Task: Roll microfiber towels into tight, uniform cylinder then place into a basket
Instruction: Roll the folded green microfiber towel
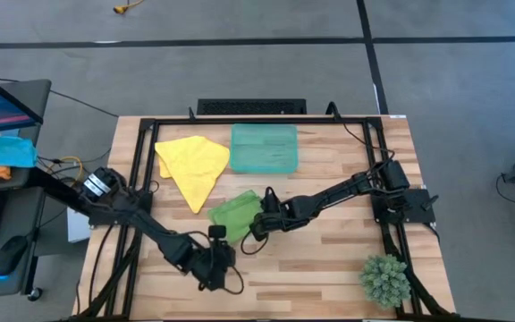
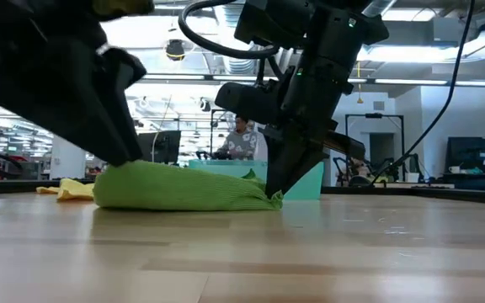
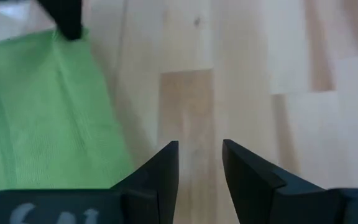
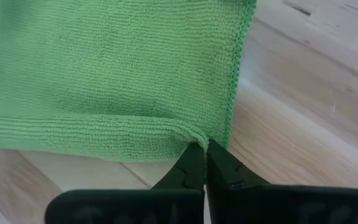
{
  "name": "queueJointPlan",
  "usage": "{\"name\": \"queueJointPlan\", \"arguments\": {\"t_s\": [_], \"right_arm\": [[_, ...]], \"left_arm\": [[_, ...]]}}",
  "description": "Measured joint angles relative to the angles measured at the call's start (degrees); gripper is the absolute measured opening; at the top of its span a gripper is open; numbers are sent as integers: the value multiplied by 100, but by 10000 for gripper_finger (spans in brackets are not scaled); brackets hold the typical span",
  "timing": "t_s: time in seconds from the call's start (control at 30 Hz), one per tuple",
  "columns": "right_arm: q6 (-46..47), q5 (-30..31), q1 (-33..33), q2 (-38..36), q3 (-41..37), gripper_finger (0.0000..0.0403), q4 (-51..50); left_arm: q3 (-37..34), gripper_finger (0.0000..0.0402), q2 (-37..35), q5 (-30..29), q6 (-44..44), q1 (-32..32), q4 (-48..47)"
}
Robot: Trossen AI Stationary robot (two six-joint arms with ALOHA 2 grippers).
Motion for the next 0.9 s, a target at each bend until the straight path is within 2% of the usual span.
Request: {"name": "queueJointPlan", "arguments": {"t_s": [0.2, 0.37, 0.9], "right_arm": [[-98, -17, 0, 1, 0, 13, 0], [-101, -62, 0, 1, 0, 13, 7], [-101, -66, 11, 1, 0, 12, 29]], "left_arm": [[-5, 115, 87, 287, 142, 259, -60], [-3, 115, 85, 8, 88, 348, -231], [-41, 115, 83, 31, -492, 639, -923]]}}
